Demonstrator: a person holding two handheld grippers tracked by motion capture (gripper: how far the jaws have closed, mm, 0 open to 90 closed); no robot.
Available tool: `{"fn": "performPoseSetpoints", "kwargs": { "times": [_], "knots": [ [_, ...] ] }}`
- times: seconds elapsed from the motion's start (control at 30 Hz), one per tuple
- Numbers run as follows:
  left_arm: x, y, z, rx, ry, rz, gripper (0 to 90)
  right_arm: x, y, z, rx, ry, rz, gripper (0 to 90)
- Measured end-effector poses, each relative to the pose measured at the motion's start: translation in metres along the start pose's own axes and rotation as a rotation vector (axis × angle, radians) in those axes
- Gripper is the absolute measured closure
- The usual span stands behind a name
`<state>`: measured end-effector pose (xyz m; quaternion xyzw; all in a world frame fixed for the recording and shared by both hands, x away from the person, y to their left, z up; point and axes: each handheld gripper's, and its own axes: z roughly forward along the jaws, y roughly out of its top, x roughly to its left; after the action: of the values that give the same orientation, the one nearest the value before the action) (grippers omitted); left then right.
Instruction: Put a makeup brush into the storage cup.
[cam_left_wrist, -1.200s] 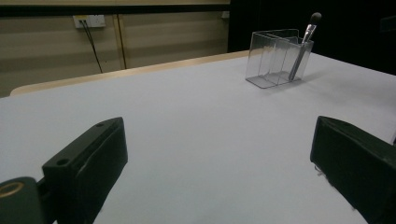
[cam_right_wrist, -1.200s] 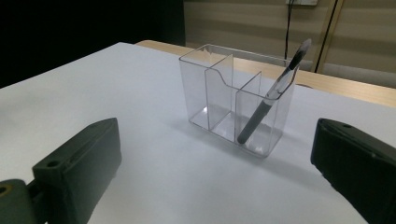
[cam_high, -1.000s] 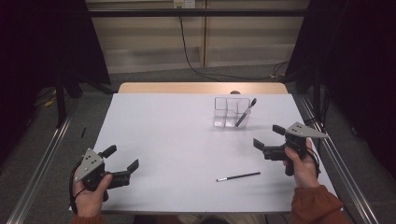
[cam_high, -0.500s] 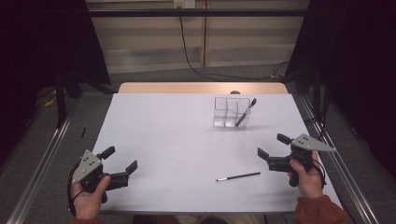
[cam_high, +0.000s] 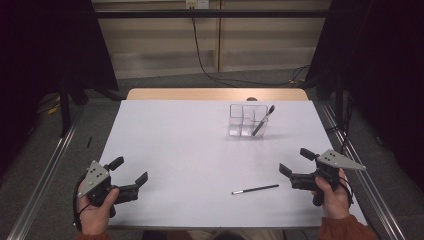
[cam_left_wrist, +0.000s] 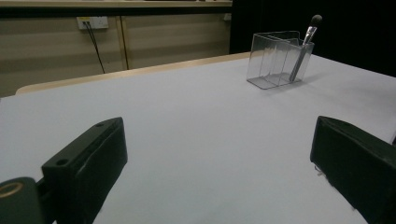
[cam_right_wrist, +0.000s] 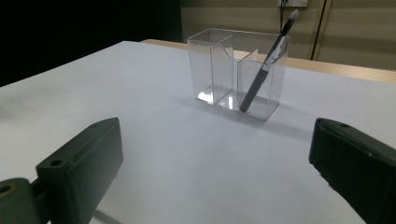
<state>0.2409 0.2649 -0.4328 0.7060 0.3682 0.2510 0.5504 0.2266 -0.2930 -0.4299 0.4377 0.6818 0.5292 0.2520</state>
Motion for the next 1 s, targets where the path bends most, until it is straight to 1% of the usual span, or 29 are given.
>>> {"fn": "performPoseSetpoints", "kwargs": {
  "times": [0.17, 0.23, 0.3, 0.37, 0.43, 0.47, 0.53, 0.57, 0.63, 0.67, 0.73, 0.87, 0.9, 1.0],
  "knots": [
    [0.002, 0.0, 0.001, 0.007, 0.0, 0.007, 3.9, 0.0, 0.0, 0.002, 0.0, 0.014, -0.006, 1.8],
    [0.003, -0.001, 0.001, 0.005, 0.001, -0.001, 3.9, 0.0, 0.0, 0.004, 0.001, 0.018, -0.002, 1.8],
    [0.003, 0.0, 0.0, 0.006, 0.004, 0.003, 3.9, 0.0, 0.001, 0.004, 0.001, 0.02, -0.006, 1.8],
    [0.003, 0.0, 0.0, 0.001, 0.003, -0.007, 3.8, 0.0, 0.001, 0.005, 0.004, 0.019, -0.015, 1.8],
    [0.002, -0.001, 0.0, -0.004, 0.0, -0.02, 3.8, 0.001, 0.001, 0.005, 0.003, 0.023, -0.013, 1.6],
    [0.003, -0.001, 0.0, 0.001, 0.005, -0.01, 3.8, 0.001, 0.001, 0.005, 0.005, 0.024, -0.018, 1.6],
    [0.004, 0.0, 0.0, 0.008, 0.015, -0.014, 3.8, 0.001, 0.002, 0.006, 0.002, 0.03, -0.02, 1.6],
    [0.004, 0.0, 0.0, 0.008, 0.017, -0.014, 3.7, 0.002, 0.002, 0.006, 0.006, 0.033, -0.027, 1.6],
    [0.003, -0.001, -0.001, 0.0, 0.015, -0.02, 3.4, 0.002, 0.002, 0.007, 0.008, 0.039, -0.025, 1.5],
    [0.003, -0.001, -0.001, 0.003, 0.014, -0.021, 3.4, 0.003, 0.002, 0.008, 0.008, 0.043, -0.027, 1.4],
    [0.003, 0.0, -0.001, 0.005, 0.02, -0.014, 3.4, 0.003, 0.003, 0.008, 0.01, 0.049, -0.034, 1.3],
    [0.002, 0.0, -0.002, 0.006, 0.015, -0.012, 3.2, 0.006, 0.003, 0.01, 0.01, 0.061, -0.036, 1.3],
    [0.001, 0.0, -0.001, 0.007, 0.008, -0.014, 3.3, 0.007, 0.003, 0.011, 0.01, 0.064, -0.046, 1.3],
    [0.0, 0.0, -0.002, 0.006, 0.008, -0.008, 2.7, 0.009, 0.004, 0.012, 0.011, 0.073, -0.049, 1.1]
  ]
}}
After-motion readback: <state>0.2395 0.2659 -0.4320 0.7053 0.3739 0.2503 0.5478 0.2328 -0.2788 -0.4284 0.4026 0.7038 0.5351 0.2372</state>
